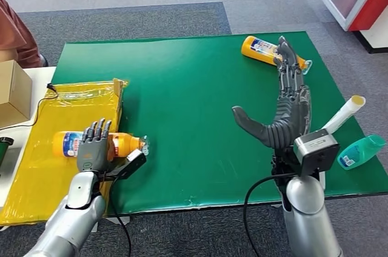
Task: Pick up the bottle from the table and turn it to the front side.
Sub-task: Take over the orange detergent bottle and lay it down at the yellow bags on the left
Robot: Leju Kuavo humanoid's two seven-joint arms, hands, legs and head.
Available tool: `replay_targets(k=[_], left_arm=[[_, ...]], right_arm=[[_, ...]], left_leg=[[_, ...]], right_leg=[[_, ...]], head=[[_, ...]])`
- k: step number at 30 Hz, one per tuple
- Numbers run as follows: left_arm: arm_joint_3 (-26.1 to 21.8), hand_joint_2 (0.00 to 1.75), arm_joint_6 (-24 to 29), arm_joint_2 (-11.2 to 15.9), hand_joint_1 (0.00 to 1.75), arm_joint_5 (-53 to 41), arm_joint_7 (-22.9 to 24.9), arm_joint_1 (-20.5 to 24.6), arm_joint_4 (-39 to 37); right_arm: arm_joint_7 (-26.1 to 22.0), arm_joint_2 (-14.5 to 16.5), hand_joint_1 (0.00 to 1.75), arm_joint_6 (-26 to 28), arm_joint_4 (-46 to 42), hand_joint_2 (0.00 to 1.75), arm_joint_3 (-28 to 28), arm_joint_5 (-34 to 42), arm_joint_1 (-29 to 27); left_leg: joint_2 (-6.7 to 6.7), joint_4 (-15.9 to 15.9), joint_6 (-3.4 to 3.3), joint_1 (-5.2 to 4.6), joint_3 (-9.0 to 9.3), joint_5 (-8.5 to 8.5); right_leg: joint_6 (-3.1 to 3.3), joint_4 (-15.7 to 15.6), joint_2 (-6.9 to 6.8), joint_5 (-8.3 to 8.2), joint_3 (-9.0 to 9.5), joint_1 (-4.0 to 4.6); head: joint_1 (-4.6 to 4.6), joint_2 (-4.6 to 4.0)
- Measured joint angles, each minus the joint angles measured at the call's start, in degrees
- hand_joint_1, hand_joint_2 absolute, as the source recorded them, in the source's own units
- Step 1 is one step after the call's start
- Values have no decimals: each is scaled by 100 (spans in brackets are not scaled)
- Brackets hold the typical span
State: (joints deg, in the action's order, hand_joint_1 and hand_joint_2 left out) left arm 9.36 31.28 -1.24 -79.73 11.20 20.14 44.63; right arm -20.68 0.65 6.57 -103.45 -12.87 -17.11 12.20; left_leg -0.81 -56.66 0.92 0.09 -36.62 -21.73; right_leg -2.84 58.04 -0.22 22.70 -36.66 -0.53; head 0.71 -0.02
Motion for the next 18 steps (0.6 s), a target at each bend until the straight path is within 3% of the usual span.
replay_targets(k=[6, 12, 15, 18], left_arm=[[-224, 175, -93, -89, 0, 189, -133, -16, -2], [-406, 175, 88, -189, 0, 1044, -782, -319, 409], [-428, 175, 158, -273, 0, 1842, -1336, -595, 957], [-403, 175, -291, -365, 0, 3281, -1970, -911, 1795]], right_arm=[[17, -106, 0, 38, 3, 175, 28, -69, -218], [25, -152, 0, 42, 4, 175, 105, -104, -404], [23, -159, 0, 45, 2, 175, 117, -115, -495], [13, -161, 0, 68, -9, 175, 118, -128, -602]], left_leg=[[0, 0, -1, -1, 0, -2], [0, 0, -1, 0, 0, -2], [0, 0, -2, 0, -1, -2], [0, 0, -3, -1, -1, -4]], right_leg=[[0, 0, 0, 0, 1, -1], [0, 0, 0, 1, 0, 0], [-1, 0, 0, 2, -1, -1], [-3, -1, 0, 3, -1, -1]], head=[[-1, 0], [-1, 0], [-1, 0], [0, 0]])
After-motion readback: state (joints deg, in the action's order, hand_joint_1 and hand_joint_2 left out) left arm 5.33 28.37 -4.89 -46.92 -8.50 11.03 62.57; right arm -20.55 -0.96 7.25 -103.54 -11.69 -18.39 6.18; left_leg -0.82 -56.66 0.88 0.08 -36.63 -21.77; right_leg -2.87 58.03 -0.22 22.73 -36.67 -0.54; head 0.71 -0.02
